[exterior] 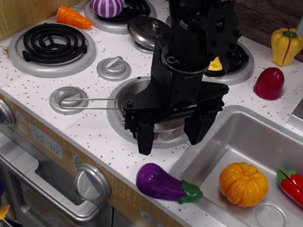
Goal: Put eggplant in pot or pan
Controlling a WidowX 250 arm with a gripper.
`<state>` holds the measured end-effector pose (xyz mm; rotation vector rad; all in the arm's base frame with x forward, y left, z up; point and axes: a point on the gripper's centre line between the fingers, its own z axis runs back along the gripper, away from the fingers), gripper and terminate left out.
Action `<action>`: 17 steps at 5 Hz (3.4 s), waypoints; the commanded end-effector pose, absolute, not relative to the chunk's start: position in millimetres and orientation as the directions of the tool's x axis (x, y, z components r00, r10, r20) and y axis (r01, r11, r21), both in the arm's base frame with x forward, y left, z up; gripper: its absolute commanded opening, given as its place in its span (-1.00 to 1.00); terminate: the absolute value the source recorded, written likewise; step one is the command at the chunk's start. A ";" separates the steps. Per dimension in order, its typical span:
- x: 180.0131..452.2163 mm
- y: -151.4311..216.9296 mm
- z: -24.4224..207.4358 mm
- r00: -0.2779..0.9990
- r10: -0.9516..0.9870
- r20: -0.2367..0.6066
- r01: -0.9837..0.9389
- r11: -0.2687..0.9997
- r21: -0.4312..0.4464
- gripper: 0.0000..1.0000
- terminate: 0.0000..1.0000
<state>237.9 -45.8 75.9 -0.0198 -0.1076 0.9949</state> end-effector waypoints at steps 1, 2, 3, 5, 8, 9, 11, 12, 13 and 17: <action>237.9 -45.8 75.9 0.540 0.838 0.081 -0.836 0.545 -0.066 1.00 -1.00; 239.4 -49.6 68.6 0.408 0.912 0.035 -0.907 0.410 -0.102 1.00 -1.00; 241.3 -49.1 64.5 0.301 0.954 -0.003 -0.947 0.299 -0.116 1.00 -1.00; 237.9 -45.5 41.1 0.198 0.976 0.088 -0.964 0.210 -0.162 1.00 -1.00; 227.9 -36.1 9.1 0.164 0.981 0.102 -0.961 0.182 -0.209 1.00 -1.00; 228.1 -33.1 1.9 0.173 0.981 0.089 -0.954 0.189 -0.231 1.00 -1.00; 229.3 -34.9 -8.8 0.153 0.982 0.108 -0.946 0.177 -0.273 1.00 -1.00; 229.7 -36.5 -5.1 0.139 0.984 0.113 -0.951 0.164 -0.261 -1.00 -1.00; 229.6 -36.9 7.4 0.163 0.982 0.097 -0.957 0.181 -0.226 -1.00 -1.00; 259.0 15.3 89.6 0.231 0.936 0.265 -0.946 0.279 -0.163 -1.00 -1.00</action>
